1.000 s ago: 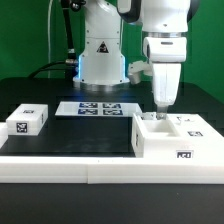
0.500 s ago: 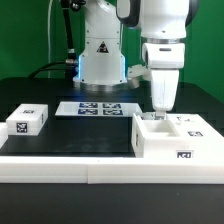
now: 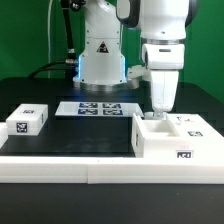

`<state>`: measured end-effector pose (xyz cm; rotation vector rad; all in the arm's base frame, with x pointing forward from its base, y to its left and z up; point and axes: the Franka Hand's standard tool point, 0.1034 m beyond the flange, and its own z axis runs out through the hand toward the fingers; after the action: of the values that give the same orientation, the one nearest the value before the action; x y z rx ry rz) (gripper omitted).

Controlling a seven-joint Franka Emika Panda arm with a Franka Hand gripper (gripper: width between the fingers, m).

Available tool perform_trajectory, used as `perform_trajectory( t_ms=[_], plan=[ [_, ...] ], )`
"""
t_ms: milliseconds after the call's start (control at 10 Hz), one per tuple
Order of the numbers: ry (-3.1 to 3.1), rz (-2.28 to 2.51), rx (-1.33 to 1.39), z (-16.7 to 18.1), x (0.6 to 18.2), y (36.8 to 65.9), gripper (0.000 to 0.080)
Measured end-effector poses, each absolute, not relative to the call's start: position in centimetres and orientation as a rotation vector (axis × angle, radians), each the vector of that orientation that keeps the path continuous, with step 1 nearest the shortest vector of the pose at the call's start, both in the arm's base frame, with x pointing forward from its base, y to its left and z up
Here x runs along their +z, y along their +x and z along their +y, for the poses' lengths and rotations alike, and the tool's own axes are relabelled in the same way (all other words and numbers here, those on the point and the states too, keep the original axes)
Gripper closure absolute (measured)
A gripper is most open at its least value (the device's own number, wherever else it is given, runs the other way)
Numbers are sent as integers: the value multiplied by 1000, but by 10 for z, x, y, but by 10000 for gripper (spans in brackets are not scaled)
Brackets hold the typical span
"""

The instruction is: Assemble cabinet

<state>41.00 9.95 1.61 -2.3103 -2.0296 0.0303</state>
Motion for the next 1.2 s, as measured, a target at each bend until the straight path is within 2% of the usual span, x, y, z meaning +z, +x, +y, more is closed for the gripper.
perform_trajectory(
  t_ms=[600,1000,1200],
  plan=[
    [-2320,-2021,34,99,18,410,732],
    [-2368,-2034,69,88,62,416,731],
    [-2375,-2036,75,77,70,422,731]
  ],
)
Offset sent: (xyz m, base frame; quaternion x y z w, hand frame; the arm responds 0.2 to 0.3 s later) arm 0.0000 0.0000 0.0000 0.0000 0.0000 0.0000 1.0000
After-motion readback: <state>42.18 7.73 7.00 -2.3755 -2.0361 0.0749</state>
